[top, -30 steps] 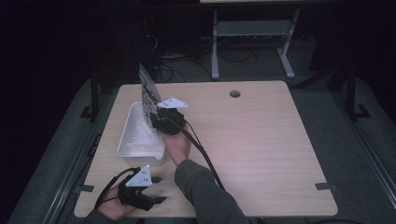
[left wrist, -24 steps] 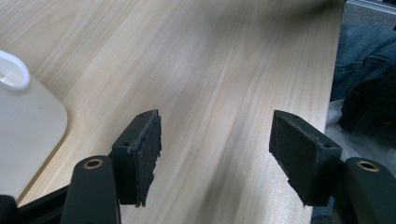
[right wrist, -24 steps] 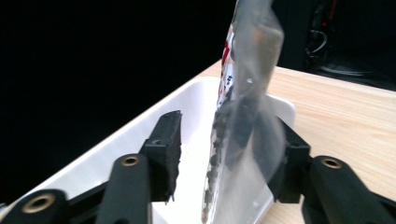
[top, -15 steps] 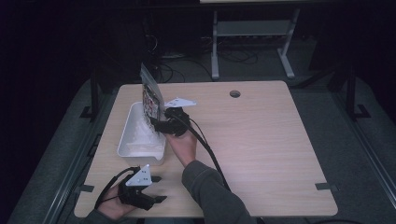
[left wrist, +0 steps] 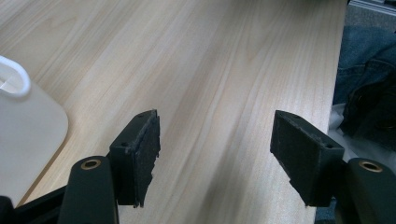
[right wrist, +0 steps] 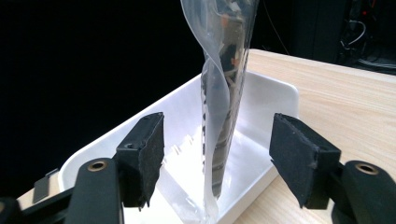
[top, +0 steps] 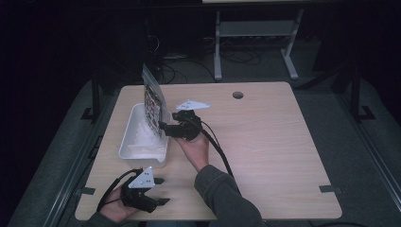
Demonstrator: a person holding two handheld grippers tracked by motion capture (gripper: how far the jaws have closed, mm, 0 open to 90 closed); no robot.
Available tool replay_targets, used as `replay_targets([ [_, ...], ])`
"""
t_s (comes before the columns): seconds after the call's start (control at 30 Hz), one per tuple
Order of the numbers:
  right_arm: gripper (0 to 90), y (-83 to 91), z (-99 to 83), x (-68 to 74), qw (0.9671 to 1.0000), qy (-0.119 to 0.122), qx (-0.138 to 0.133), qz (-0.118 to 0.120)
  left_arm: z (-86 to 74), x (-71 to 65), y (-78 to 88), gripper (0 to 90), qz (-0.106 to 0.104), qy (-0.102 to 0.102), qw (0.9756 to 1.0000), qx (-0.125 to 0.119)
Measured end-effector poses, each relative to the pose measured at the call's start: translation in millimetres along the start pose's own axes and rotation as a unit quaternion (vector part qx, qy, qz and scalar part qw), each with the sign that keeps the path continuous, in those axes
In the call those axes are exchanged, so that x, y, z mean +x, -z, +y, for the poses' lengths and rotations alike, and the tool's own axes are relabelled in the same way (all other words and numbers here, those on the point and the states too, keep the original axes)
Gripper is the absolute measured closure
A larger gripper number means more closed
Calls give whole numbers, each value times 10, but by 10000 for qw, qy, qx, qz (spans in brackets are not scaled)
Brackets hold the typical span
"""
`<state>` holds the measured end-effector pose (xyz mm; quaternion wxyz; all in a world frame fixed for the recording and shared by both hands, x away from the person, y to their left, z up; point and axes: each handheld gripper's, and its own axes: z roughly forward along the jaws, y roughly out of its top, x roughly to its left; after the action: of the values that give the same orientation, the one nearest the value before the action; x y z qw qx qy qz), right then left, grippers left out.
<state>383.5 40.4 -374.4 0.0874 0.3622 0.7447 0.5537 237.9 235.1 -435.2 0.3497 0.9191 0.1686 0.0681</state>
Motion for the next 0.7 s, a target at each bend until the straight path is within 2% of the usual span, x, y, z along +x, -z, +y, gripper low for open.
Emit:
replay_targets([
  [0.3,334,189,-47,-88,9998,-12,-46,174,10,2,-15,316,-14,41,10000,-31],
  [0.53,330,330,-69,-131,9997,85,8,242,26,-2,-24,308,-19,27,10000,-22],
  [0.7,322,422,-98,-196,9996,37,33,276,38,-4,-31,299,-25,37,10000,-43],
])
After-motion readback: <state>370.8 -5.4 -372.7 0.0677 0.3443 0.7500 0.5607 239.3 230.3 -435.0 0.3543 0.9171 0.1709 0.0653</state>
